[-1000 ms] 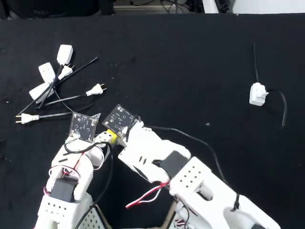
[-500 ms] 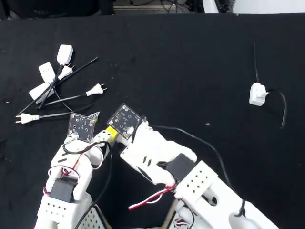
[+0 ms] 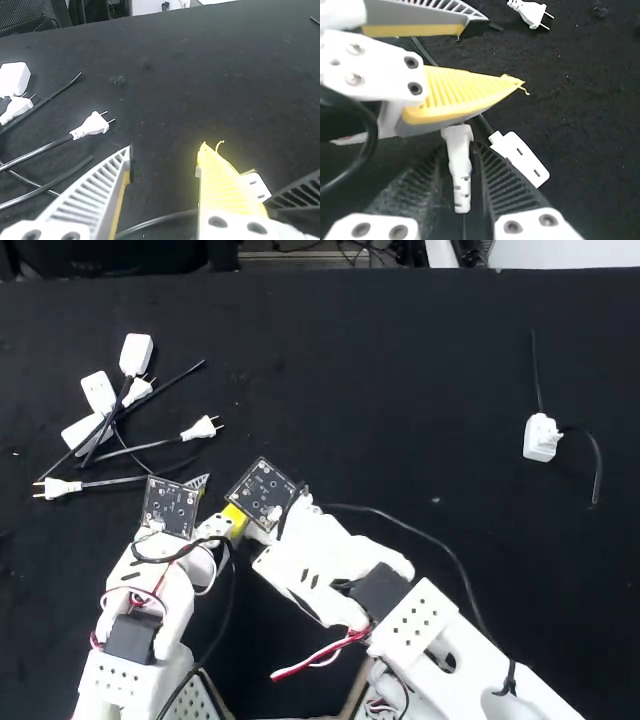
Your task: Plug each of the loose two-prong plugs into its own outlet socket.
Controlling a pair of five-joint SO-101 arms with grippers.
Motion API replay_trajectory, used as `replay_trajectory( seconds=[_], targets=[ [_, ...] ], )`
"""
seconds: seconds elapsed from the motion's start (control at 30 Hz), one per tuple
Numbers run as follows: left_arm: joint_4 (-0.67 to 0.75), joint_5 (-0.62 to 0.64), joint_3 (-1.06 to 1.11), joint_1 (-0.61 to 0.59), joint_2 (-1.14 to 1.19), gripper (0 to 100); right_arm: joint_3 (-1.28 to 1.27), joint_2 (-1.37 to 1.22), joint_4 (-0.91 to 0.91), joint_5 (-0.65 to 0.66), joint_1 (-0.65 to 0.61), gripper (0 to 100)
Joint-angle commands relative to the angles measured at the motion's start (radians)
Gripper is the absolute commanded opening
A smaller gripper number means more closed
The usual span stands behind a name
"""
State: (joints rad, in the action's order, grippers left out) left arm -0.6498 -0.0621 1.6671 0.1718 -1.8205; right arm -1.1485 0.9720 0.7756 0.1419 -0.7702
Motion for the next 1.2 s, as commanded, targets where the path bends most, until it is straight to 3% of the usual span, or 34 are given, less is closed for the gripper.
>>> replay_trajectory(
  seconds=[0.0, 0.73, 1.17],
  targets=[
    [-0.003, -0.009, 0.008, 0.015, 0.003, 22, 0.056, 0.062, -0.011, -0.018, 0.035, 1.1],
    [-0.002, -0.009, 0.031, 0.015, 0.003, 22, 0.093, 0.064, 0.0, 0.008, 0.043, 1.1],
    [0.02, -0.002, 0.031, -0.033, 0.003, 22, 0.15, 0.054, 0.097, 0.025, 0.074, 1.1]
  ],
)
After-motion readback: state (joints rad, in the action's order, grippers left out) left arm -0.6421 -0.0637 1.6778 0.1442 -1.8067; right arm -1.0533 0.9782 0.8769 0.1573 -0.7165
